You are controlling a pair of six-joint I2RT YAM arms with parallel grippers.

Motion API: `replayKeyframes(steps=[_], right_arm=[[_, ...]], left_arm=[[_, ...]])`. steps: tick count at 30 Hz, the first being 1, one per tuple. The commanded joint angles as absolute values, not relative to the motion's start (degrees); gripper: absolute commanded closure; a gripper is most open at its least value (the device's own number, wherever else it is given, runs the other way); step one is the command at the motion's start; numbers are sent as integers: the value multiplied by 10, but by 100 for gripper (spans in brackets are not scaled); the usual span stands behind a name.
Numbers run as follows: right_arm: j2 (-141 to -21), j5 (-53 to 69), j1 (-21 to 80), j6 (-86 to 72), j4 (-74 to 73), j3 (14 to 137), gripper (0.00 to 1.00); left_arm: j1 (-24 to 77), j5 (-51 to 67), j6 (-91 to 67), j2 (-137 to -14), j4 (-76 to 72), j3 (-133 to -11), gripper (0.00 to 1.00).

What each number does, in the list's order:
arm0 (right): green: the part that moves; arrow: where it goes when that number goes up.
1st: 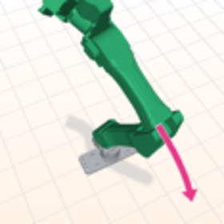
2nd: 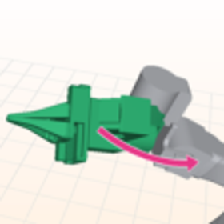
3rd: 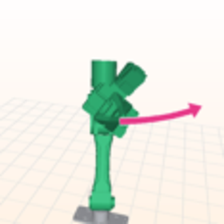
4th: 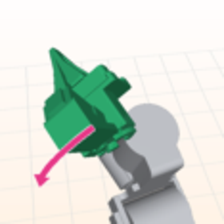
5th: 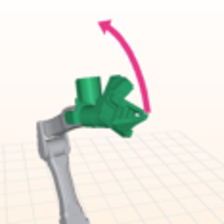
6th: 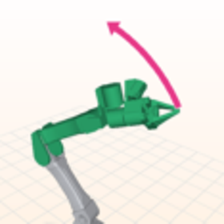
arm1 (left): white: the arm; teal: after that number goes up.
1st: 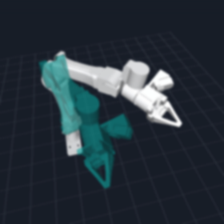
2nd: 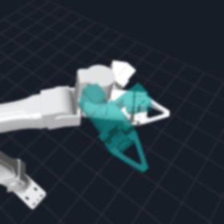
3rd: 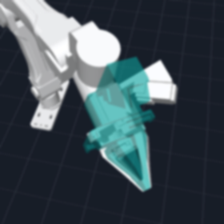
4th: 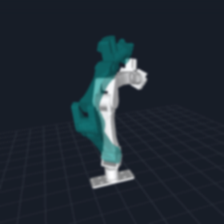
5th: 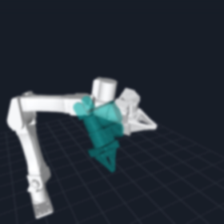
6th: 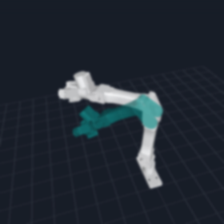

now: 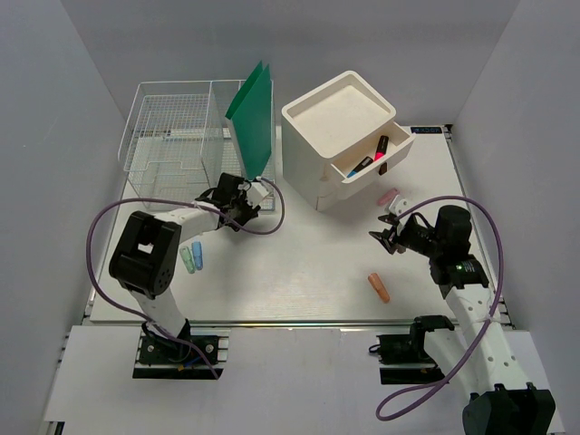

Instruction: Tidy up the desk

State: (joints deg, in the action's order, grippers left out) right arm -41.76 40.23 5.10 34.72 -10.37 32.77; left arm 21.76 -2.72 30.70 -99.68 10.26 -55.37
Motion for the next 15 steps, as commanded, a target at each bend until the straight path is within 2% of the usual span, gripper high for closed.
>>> replayKeyframes(steps=[1,15], right_arm=[[-417,403,47,354,-89,325,48],[-410,410,44,356,-91,325,48]], left_arm=[[209,20,309,-1012,101,-577,44],[199,101,302,-1017,156,-575,39]])
